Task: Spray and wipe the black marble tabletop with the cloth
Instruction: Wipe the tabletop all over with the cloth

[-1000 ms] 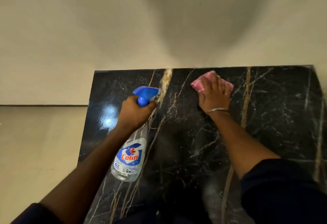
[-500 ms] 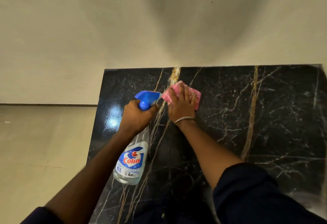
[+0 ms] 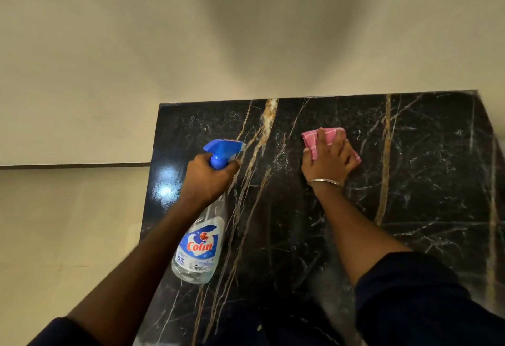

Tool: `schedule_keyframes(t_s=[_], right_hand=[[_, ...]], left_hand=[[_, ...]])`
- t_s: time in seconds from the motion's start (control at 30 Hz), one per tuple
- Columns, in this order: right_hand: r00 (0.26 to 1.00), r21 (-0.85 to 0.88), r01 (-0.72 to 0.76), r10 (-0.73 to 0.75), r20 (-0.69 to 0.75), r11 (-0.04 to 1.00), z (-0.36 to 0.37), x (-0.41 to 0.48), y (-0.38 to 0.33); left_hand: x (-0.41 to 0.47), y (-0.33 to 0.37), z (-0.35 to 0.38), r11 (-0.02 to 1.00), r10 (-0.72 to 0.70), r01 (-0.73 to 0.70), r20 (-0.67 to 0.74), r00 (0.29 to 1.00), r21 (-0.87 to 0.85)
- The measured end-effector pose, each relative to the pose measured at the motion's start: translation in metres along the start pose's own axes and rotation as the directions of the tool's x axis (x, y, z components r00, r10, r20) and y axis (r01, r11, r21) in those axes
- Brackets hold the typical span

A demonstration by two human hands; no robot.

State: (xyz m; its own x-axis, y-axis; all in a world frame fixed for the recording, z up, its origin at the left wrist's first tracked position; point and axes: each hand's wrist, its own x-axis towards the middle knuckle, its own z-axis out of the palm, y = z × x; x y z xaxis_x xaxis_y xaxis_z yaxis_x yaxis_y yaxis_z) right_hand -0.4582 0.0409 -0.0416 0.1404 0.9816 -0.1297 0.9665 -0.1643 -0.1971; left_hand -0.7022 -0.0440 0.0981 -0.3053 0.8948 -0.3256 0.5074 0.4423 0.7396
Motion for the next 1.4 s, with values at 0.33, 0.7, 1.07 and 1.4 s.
schedule_keyframes(t_s=[0.33, 0.7, 1.07, 1.4], right_hand=[[0.829, -0.034, 0.542, -0.529, 0.180, 0.839, 0.025, -0.078, -0.133], [0.999, -0.130, -0.046, 0.043, -0.025, 0.990, -0.017, -0.036, 0.022], [0.882, -0.128, 0.467, -0.452, 0.132, 0.875, 0.017, -0.120, -0.139], [0.984, -0.016, 0.176, -0.177, -0.018, 0.984, -0.011, -0.086, -0.012]], left_hand=[[-0.007, -0.026, -0.024, 0.999, -0.053, 0.054, -0.035, 0.998, 0.001], [-0.008, -0.036, -0.027, 0.999, -0.022, 0.022, 0.000, 1.000, -0.036], [-0.024, -0.040, -0.030, 0.999, -0.043, 0.042, -0.038, 0.998, -0.025], [-0.018, -0.053, -0.033, 0.997, -0.059, 0.059, -0.006, 0.998, -0.047]])
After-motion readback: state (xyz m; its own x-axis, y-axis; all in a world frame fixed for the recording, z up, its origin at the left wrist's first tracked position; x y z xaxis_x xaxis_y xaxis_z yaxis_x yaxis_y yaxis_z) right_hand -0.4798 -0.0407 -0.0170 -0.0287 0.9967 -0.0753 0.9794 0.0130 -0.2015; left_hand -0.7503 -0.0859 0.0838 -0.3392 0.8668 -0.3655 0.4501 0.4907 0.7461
